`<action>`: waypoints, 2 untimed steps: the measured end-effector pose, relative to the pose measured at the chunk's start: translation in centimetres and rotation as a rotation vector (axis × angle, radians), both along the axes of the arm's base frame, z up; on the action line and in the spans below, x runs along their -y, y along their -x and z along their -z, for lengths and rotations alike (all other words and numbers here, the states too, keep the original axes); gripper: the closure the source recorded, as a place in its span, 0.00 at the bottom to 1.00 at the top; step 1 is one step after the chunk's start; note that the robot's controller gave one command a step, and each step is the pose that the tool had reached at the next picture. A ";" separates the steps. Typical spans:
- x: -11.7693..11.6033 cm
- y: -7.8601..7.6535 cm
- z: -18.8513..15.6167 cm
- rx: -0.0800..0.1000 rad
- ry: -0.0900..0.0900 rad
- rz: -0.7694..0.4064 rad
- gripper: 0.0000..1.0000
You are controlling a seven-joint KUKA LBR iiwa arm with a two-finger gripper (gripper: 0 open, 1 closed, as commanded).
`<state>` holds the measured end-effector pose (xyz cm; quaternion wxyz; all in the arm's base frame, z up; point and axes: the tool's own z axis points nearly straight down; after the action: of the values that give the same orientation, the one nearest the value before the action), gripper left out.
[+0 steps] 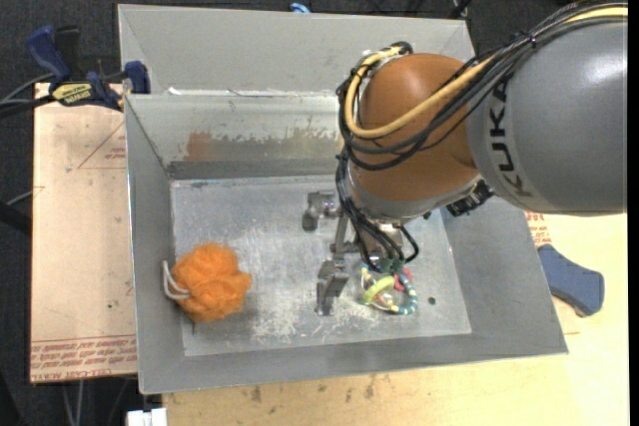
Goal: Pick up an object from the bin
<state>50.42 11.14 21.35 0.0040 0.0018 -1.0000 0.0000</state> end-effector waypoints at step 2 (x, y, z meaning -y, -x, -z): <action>-3.2 -0.8 4.2 0.014 -0.002 -0.072 0.00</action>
Offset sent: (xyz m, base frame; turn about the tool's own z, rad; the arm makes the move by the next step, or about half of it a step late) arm 0.0148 0.0991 -0.1435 -0.2328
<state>51.19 14.31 17.14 -0.0028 0.0379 -0.9993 -0.0007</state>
